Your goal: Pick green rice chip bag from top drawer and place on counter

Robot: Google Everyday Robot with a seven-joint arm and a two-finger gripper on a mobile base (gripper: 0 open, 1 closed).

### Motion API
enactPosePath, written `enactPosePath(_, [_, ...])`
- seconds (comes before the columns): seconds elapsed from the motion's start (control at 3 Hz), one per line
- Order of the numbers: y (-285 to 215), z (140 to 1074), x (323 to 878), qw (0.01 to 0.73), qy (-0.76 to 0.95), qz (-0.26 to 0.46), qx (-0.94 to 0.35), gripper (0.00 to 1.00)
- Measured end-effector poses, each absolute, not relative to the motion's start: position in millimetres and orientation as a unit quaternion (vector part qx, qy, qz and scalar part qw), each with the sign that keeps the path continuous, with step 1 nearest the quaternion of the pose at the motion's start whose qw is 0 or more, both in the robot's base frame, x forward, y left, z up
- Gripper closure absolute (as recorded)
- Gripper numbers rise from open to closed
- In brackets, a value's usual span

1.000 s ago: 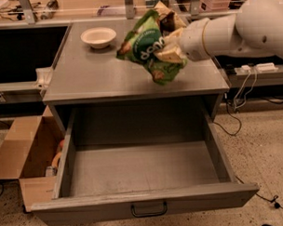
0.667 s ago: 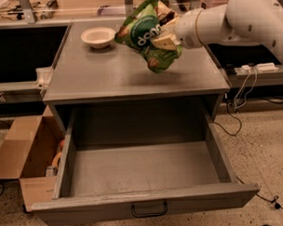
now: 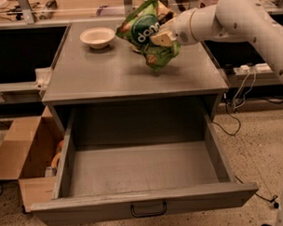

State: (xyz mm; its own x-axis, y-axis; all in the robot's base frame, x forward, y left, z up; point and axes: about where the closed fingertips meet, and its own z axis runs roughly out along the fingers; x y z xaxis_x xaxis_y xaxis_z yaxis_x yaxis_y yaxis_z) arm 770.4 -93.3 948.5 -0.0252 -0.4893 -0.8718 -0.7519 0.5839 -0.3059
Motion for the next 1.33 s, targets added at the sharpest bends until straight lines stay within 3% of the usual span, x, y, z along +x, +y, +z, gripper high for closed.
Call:
enactPosePath(0.33, [-93, 948, 770, 0.542, 0.706, 0.121, -0.440, 0.53])
enactPosePath(1.0, [-87, 964, 760, 0.565, 0.684, 0.136, -0.441, 0.01])
enactPosePath(1.33, [-89, 981, 754, 0.588, 0.667, 0.144, -0.434, 0.00])
